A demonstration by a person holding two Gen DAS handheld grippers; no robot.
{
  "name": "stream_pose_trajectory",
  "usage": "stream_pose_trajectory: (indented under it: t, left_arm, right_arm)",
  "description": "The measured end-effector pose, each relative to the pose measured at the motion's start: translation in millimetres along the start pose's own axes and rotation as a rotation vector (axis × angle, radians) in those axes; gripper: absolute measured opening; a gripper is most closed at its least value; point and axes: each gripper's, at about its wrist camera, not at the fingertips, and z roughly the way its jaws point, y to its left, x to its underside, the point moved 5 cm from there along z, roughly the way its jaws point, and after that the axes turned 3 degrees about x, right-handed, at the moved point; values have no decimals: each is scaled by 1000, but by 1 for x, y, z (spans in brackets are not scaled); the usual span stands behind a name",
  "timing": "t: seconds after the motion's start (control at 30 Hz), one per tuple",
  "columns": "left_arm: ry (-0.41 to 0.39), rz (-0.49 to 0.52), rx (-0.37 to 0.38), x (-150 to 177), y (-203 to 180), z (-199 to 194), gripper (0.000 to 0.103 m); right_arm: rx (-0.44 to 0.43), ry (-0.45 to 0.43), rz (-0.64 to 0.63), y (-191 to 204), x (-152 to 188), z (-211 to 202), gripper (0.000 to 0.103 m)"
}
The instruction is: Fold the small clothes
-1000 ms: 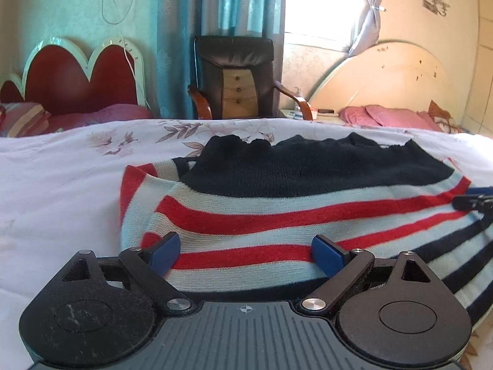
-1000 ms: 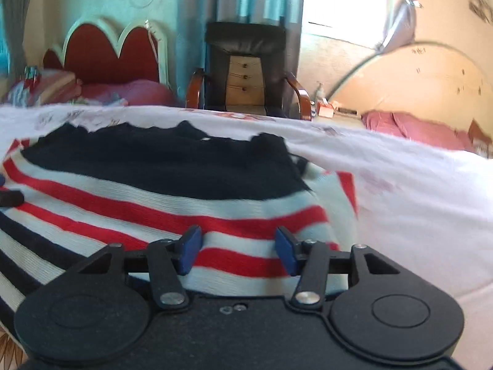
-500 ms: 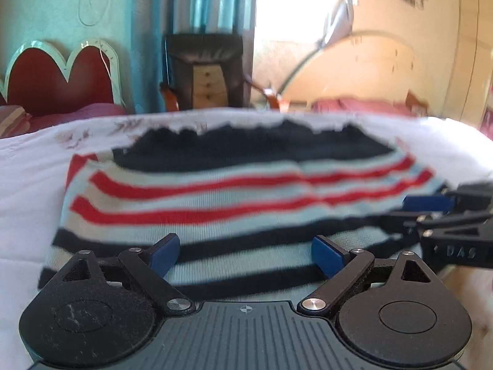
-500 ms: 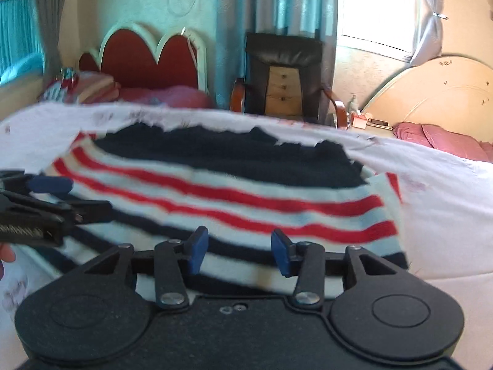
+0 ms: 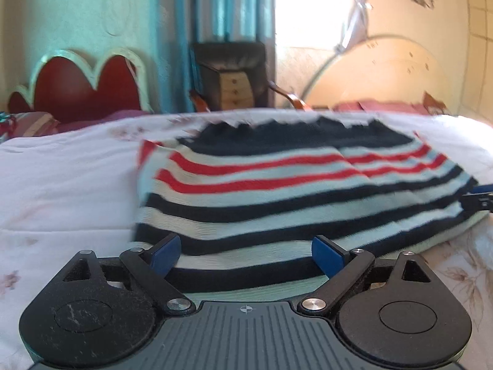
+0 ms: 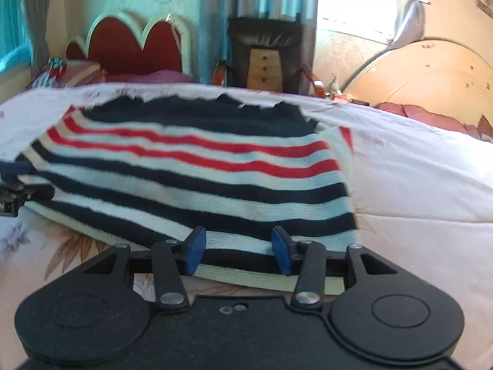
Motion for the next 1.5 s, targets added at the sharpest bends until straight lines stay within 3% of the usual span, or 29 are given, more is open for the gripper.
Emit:
stream_pose_trajectory:
  t: [0.13, 0.23, 0.27, 0.33, 0.4, 0.43, 0.47, 0.57, 0.7, 0.8, 0.83, 0.87, 0.9, 0.93, 1.0, 1.13, 1.23, 1.33, 1.4, 1.43, 1.5]
  left_arm:
    - [-31, -94, -68, 5, 42, -20, 92]
    - [1, -191, -80, 13, 70, -18, 89]
    - [13, -229, -64, 15, 77, -16, 71]
    - [66, -297, -34, 22, 86, -6, 47]
    - [87, -351, 6, 26, 89, 1, 41]
    - [94, -357, 16, 29, 88, 5, 31]
    - [95, -355, 26, 29, 86, 7, 20]
    - [63, -319, -18, 24, 80, 0, 9]
    - [74, -265, -36, 31, 78, 3, 9]
    - [94, -206, -51, 23, 75, 1, 12]
    - [100, -197, -74, 21, 76, -1, 34]
    - [103, -179, -132, 19, 77, -6, 75]
    - [70, -144, -215, 15, 75, -17, 90]
    - [14, -111, -228, 10, 68, -28, 94]
    - [-7, -95, -171, 2, 43, -32, 94]
    - [-7, -9, -36, -11, -36, -12, 94]
    - [24, 21, -18, -12, -70, 6, 94]
    - [93, 25, -89, 1, -69, 16, 94]
    - [102, -54, -123, 11, -41, 13, 94]
    - [109, -95, -130, 17, -25, 10, 94]
    - [89, -137, -74, 26, 0, 2, 94]
  right_arm:
    - [23, -57, 121, -36, -1, -23, 45]
    - [68, -30, 193, -65, 5, -22, 45]
    - [70, -11, 218, -72, 7, -19, 46]
    - [35, 26, 265, -81, 12, -12, 43]
    - [-15, 62, 277, -81, 16, -4, 30]
    - [-19, 74, 273, -79, 17, -2, 25]
    - [-8, 78, 256, -78, 18, -1, 15]
    - [34, 79, 207, -76, 19, -4, 9]
    - [74, 97, 146, -74, 26, -10, 7]
    - [112, 106, 79, -66, 28, -3, 9]
    - [115, 114, 90, -66, 26, -3, 11]
    - [119, 109, 104, -67, 23, -6, 21]
    - [136, 87, 106, -68, 20, -12, 27]
    - [148, 56, 99, -67, 16, -19, 38]
    - [121, 0, 92, -57, 10, -30, 37]
    - [-20, 9, 62, 2, 1, -16, 26]
    - [-52, 8, 22, 46, -3, -3, 27]
    - [-31, 21, -4, 63, -2, 6, 34]
    - [-7, 43, 6, 50, 3, 7, 33]
    - [16, 45, 15, 38, 5, 5, 33]
    - [117, 53, 13, 6, 15, 0, 33]
